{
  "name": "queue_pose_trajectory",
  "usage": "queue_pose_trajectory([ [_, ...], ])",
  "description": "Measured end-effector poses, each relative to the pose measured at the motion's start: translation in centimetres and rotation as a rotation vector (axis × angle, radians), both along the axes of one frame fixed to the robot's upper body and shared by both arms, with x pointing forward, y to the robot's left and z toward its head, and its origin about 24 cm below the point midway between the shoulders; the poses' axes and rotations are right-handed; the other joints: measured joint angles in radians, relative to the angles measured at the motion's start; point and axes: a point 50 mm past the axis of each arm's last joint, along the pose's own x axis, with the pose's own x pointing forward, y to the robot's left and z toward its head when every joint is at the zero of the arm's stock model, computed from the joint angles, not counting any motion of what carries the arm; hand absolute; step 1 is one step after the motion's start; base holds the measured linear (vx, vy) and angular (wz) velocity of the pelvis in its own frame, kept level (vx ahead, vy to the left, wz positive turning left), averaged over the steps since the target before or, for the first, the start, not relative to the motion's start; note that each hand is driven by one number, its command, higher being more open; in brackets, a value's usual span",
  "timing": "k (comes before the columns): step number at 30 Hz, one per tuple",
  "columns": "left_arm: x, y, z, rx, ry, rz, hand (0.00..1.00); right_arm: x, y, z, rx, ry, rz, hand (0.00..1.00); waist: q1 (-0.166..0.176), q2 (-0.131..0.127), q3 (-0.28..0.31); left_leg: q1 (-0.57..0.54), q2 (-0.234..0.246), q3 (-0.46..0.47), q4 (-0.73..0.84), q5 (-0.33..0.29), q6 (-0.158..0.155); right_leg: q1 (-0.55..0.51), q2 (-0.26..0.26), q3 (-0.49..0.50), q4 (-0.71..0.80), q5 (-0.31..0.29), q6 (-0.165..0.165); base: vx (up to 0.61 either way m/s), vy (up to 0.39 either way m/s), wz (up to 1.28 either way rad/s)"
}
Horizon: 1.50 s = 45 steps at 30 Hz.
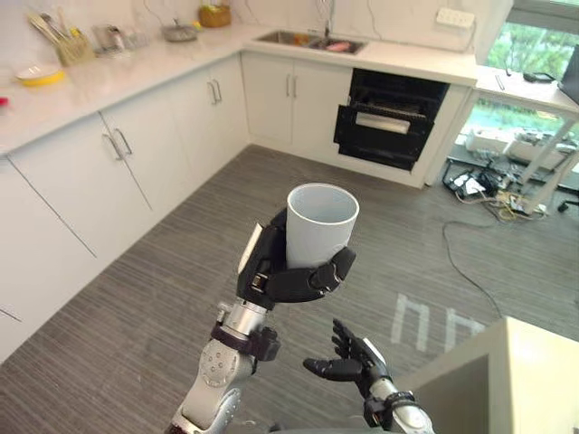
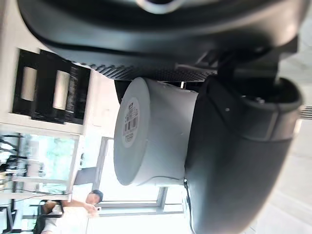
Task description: Walk over to the sink, pick up the cup, carry it to the dishwasher, place the cup inside the dishwasher, then close the dishwasher door
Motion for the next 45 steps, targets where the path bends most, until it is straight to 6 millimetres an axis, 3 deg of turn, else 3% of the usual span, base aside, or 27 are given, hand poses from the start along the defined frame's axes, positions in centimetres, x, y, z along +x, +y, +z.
queue_pose_trajectory([
  [4, 0.0, -0.1, -0.2, 0.016, 0.011, -0.010, 0.00, 0.4, 0.2, 0.3, 0.006, -0.021, -0.001, 1.00, 0.004, -0.004, -0.003, 0.011, -0.011, -0.020, -0.085, 0.053, 0.001, 0.033, 0.021, 0.004, -0.114, 0.067, -0.008, 0.02, 0.005, 0.14],
  [11, -0.7, 0.2, -0.9, 0.012, 0.046, -0.034, 0.00, 1.0, 0.5, 0.9, 0.014, -0.055, 0.000, 1.00, 0.006, -0.001, -0.030, 0.063, -0.030, -0.038, -0.201, 0.121, 0.014, 0.069, 0.033, 0.002, -0.182, 0.083, -0.003, 0.06, -0.031, 0.08],
  [17, -1.0, 0.6, -2.0, 0.024, 0.091, -0.014, 0.00, 1.4, 0.4, 1.0, 0.005, -0.062, -0.010, 1.00, 0.003, 0.000, -0.031, 0.102, -0.021, -0.055, -0.300, 0.182, -0.017, 0.077, 0.056, -0.020, -0.196, 0.091, 0.009, 0.03, -0.123, 0.06],
  [22, -1.1, 1.1, -3.4, 0.045, 0.141, 0.011, 0.00, 1.1, 0.0, 0.6, -0.004, -0.035, -0.016, 1.00, -0.005, 0.007, -0.027, 0.107, 0.004, -0.075, -0.302, 0.197, -0.037, 0.095, 0.075, -0.045, -0.205, 0.094, -0.006, 0.00, -0.119, 0.10],
  [28, -1.3, 1.0, -3.3, 0.028, 0.123, 0.006, 0.00, 0.8, -0.9, 0.4, -0.017, -0.021, -0.060, 1.00, -0.019, 0.024, -0.016, 0.106, 0.012, -0.124, -0.308, 0.215, -0.049, 0.119, 0.083, -0.097, -0.219, 0.095, -0.016, -0.03, -0.084, 0.25],
  [30, -1.3, 0.8, -3.3, 0.020, 0.116, -0.001, 0.00, 0.6, -1.1, 0.3, -0.018, -0.015, -0.077, 1.00, -0.018, 0.025, -0.015, 0.104, 0.013, -0.144, -0.308, 0.219, -0.053, 0.126, 0.083, -0.120, -0.221, 0.092, -0.021, -0.04, -0.047, 0.26],
  [31, -0.9, 0.7, -3.0, 0.028, 0.101, -0.011, 0.00, 0.9, -1.3, 0.4, 0.002, -0.025, -0.136, 1.00, 0.001, 0.025, -0.008, 0.082, 0.014, -0.169, -0.308, 0.228, -0.056, 0.138, 0.088, -0.154, -0.249, 0.100, -0.024, -0.01, -0.019, 0.10],
  [37, -0.9, 1.0, -3.1, 0.028, 0.105, 0.007, 0.00, 0.7, -1.1, 0.4, 0.009, -0.025, -0.135, 1.00, 0.003, 0.028, -0.006, 0.092, 0.026, -0.135, -0.307, 0.223, -0.064, 0.135, 0.099, -0.117, -0.269, 0.111, -0.032, 0.00, -0.008, -0.17],
  [41, -0.9, 1.5, -3.3, 0.018, 0.119, 0.043, 0.00, -0.5, -1.3, 0.1, 0.002, -0.001, -0.150, 1.00, -0.022, 0.029, -0.006, 0.093, 0.036, -0.133, -0.308, 0.222, -0.068, 0.146, 0.110, -0.125, -0.292, 0.120, -0.040, -0.01, -0.053, -0.05],
  [45, -1.2, 3.0, -4.6, -0.008, 0.201, 0.182, 0.00, -1.1, -1.3, 0.4, -0.017, -0.010, -0.152, 1.00, -0.022, 0.029, -0.006, 0.097, 0.047, -0.128, -0.307, 0.219, -0.080, 0.157, 0.118, -0.135, -0.304, 0.122, -0.043, 0.03, -0.054, -0.02],
])
